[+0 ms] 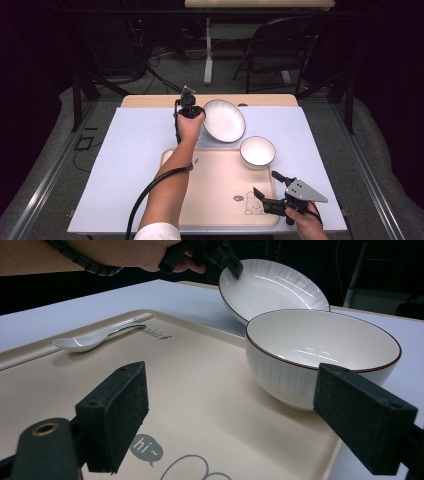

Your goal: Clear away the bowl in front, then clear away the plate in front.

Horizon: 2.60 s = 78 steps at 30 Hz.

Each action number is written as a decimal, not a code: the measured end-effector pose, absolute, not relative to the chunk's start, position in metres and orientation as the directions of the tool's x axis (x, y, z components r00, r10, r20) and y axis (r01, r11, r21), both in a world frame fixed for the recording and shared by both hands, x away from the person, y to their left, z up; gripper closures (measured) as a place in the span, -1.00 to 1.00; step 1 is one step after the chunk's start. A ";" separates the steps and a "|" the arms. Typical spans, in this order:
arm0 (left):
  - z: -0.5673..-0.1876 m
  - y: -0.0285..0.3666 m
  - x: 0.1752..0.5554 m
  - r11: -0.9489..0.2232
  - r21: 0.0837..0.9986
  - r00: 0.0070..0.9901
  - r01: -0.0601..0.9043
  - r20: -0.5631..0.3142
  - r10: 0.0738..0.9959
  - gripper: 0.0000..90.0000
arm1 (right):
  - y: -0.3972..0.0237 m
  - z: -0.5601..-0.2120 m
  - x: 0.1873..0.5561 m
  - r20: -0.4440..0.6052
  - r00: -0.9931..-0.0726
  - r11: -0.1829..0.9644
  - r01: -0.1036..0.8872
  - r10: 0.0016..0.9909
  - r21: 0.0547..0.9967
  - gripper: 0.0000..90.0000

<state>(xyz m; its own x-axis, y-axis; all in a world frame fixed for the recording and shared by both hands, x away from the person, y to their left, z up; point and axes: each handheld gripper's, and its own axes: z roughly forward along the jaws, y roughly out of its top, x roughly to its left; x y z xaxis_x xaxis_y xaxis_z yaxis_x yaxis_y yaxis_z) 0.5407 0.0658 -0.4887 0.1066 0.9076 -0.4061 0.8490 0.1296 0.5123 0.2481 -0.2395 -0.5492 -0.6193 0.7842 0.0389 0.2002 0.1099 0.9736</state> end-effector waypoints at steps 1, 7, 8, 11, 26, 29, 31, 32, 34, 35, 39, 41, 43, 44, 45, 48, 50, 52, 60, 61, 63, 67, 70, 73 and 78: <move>-0.488 0.065 0.540 0.129 0.512 0.107 0.849 -0.406 0.907 0.87 | -0.239 -0.549 0.248 0.040 -0.620 0.109 0.201 0.784 0.973 -0.70; -0.487 0.065 0.540 0.129 0.510 0.106 0.850 -0.406 0.908 0.87 | -0.239 -0.549 0.248 0.039 -0.620 0.109 0.199 0.784 0.974 -0.70; -0.487 0.065 0.540 0.129 0.510 0.106 0.850 -0.406 0.908 0.87 | -0.239 -0.549 0.248 0.039 -0.620 0.109 0.199 0.784 0.974 -0.70; -0.480 0.073 0.538 0.129 0.518 0.106 0.846 -0.400 0.910 0.85 | -0.239 -0.549 0.248 0.039 -0.620 0.109 0.199 0.784 0.974 -0.70; -0.448 0.114 0.522 0.094 0.566 0.149 0.819 -0.368 0.918 0.84 | -0.239 -0.549 0.248 0.028 -0.620 0.117 0.193 0.784 0.974 -0.70; -0.445 0.118 0.520 0.086 0.569 0.157 0.818 -0.365 0.918 0.84 | -0.239 -0.549 0.248 0.032 -0.618 0.114 0.196 0.786 0.974 -0.70; -0.441 0.124 0.516 0.081 0.571 0.164 0.817 -0.365 0.917 0.84 | -0.239 -0.549 0.248 0.030 -0.618 0.116 0.194 0.785 0.974 -0.70; -0.441 0.124 0.516 0.081 0.571 0.164 0.817 -0.365 0.917 0.84 | -0.239 -0.549 0.248 0.030 -0.619 0.116 0.194 0.785 0.974 -0.70; -0.436 0.129 0.511 0.074 0.573 0.175 0.816 -0.368 0.913 0.84 | -0.239 -0.549 0.248 0.028 -0.619 0.118 0.194 0.785 0.974 -0.70; -0.435 0.130 0.509 0.071 0.574 0.179 0.816 -0.367 0.913 0.84 | -0.239 -0.549 0.248 0.028 -0.619 0.118 0.194 0.785 0.974 -0.70; -0.431 0.134 0.503 0.058 0.578 0.194 0.814 -0.364 0.911 0.84 | -0.239 -0.549 0.248 0.025 -0.620 0.121 0.192 0.784 0.974 -0.70; -0.430 0.137 0.496 0.043 0.577 0.210 0.815 -0.365 0.907 0.84 | -0.239 -0.549 0.247 0.027 -0.620 0.119 0.193 0.784 0.974 -0.70; -0.429 0.137 0.494 0.037 0.577 0.217 0.816 -0.365 0.905 0.84 | -0.239 -0.549 0.248 0.027 -0.619 0.119 0.193 0.785 0.974 -0.70; -0.428 0.139 0.490 0.025 0.577 0.231 0.816 -0.365 0.902 0.84 | -0.239 -0.549 0.248 0.026 -0.619 0.119 0.193 0.785 0.974 -0.70; -0.428 0.139 0.490 0.025 0.577 0.231 0.816 -0.365 0.902 0.84 | -0.239 -0.549 0.248 0.026 -0.619 0.120 0.194 0.785 0.974 -0.70; -0.426 0.143 0.483 0.011 0.578 0.247 0.816 -0.366 0.897 0.84 | -0.239 -0.549 0.248 0.026 -0.619 0.120 0.193 0.785 0.974 -0.70; -0.425 0.145 0.480 0.008 0.579 0.253 0.815 -0.369 0.894 0.84 | -0.238 -0.549 0.248 0.029 -0.619 0.119 0.197 0.785 0.973 -0.70; -0.424 0.148 0.476 0.009 0.577 0.253 0.817 -0.372 0.893 0.84 | -0.239 -0.549 0.248 0.026 -0.619 0.120 0.193 0.785 0.974 -0.70; -0.421 0.154 0.461 -0.017 0.580 0.279 0.815 -0.366 0.888 0.84 | -0.238 -0.549 0.248 0.027 -0.620 0.121 0.194 0.784 0.973 -0.70; -0.420 0.154 0.459 -0.024 0.579 0.286 0.815 -0.365 0.886 0.84 | -0.238 -0.549 0.247 0.027 -0.619 0.120 0.194 0.785 0.974 -0.70; -0.419 0.155 0.454 -0.028 0.581 0.294 0.813 -0.369 0.882 0.84 | -0.238 -0.549 0.247 0.027 -0.619 0.117 0.192 0.785 0.974 -0.70; -0.417 0.156 0.441 -0.064 0.579 0.331 0.813 -0.368 0.869 0.84 | -0.238 -0.548 0.246 0.025 -0.618 0.115 0.186 0.786 0.976 -0.70; -0.417 0.155 0.435 -0.076 0.583 0.345 0.809 -0.365 0.865 0.84 | -0.238 -0.549 0.247 0.022 -0.619 0.119 0.186 0.785 0.975 -0.70; -0.417 0.155 0.435 -0.076 0.583 0.345 0.809 -0.365 0.865 0.84 | -0.238 -0.548 0.247 0.020 -0.619 0.120 0.184 0.785 0.976 -0.70; -0.422 0.153 0.420 -0.099 0.580 0.375 0.809 -0.379 0.846 0.84 | -0.239 -0.548 0.248 0.019 -0.614 0.118 0.183 0.789 0.976 -0.70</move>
